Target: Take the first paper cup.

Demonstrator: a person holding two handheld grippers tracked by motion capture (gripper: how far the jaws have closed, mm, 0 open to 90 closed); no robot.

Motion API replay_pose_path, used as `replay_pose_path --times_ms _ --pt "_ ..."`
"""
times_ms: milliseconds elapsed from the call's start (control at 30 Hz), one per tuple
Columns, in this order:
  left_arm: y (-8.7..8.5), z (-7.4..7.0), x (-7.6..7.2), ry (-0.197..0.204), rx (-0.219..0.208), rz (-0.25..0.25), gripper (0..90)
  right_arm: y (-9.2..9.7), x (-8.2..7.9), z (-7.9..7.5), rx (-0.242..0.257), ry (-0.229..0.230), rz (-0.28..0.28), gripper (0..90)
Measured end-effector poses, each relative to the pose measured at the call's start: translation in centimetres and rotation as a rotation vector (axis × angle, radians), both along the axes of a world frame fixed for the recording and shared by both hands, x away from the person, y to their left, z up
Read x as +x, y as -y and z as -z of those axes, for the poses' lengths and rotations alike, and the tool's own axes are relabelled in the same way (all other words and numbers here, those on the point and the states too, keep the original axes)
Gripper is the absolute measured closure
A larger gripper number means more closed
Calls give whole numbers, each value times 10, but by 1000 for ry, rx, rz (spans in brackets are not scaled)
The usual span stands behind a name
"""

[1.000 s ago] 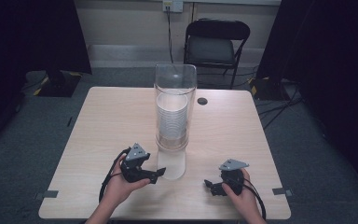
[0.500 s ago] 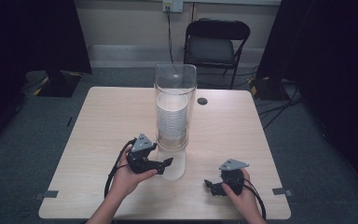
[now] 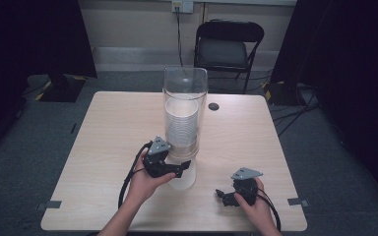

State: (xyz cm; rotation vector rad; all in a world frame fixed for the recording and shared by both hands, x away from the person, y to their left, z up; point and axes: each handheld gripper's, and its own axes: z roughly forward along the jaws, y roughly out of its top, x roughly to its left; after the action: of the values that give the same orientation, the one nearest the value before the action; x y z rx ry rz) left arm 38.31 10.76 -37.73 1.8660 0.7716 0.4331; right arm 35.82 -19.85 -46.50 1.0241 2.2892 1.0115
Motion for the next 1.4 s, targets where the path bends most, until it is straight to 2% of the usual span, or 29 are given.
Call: replay_pose_path --times_ms 67,200,333,400,433,467,500,533,567,600,633,667,700,733,800,833,867,900,967,1033,1100,1167,1200,1300,1400 --pt "1 2 0 10 -32 -6 271 0 0 0 0 1 0 56" --pt "1 6 2 12 -40 6 363 0 0 0 0 0 0 56" --pt "1 7 2 22 -41 11 374 0 0 0 0 0 0 56" --pt "0 8 1 32 -28 11 379 0 0 0 0 0 0 56" --pt "1 10 1 40 -43 10 379 0 0 0 0 0 0 56" --pt "0 11 1 52 -40 10 382 0 0 0 0 1 0 56" --pt "0 13 0 48 -49 -2 382 0 0 0 0 1 0 56" --pt "0 16 1 4 -68 -1 390 0 0 0 0 1 0 56" --pt "1 25 2 16 42 -2 681 0 0 0 0 3 -2 56" --pt "1 38 2 16 172 -29 845 0 0 0 0 0 1 56" --pt "-2 53 3 -21 151 -36 845 0 0 0 0 0 1 56" --pt "-7 66 1 -32 41 -71 819 0 0 0 -1 4 -5 56" --pt "-8 70 -1 -17 11 -83 730 0 -1 0 1 -3 0 56" --pt "-9 70 -1 -12 13 -69 699 0 -1 0 1 -2 -1 56" --pt "-9 66 -2 -19 -37 -61 590 0 -1 0 1 -4 -1 55" --pt "-9 63 -3 -21 -43 -66 444 0 0 0 2 -3 -4 55" --pt "-9 59 -3 -20 -40 -68 354 1 0 0 0 1 -10 54" --pt "-8 54 -3 -9 -64 -42 305 1 0 0 0 0 -12 53" --pt "-5 46 -6 18 -70 -29 240 1 0 0 1 -4 -11 52" --pt "-1 37 -8 31 -67 -32 208 1 0 0 1 -4 -11 52" --pt "3 31 -9 50 -103 -33 207 1 0 0 1 -4 -11 52" --pt "7 24 -8 81 -85 -27 198 1 0 0 0 -4 -11 52" --pt "9 20 -8 102 -88 -36 200 1 0 0 1 -4 -11 52" --pt "13 11 -3 132 -64 -80 207 1 0 0 0 -4 -11 52" --pt "18 9 2 170 -94 -94 214 1 0 0 1 -4 -11 52"
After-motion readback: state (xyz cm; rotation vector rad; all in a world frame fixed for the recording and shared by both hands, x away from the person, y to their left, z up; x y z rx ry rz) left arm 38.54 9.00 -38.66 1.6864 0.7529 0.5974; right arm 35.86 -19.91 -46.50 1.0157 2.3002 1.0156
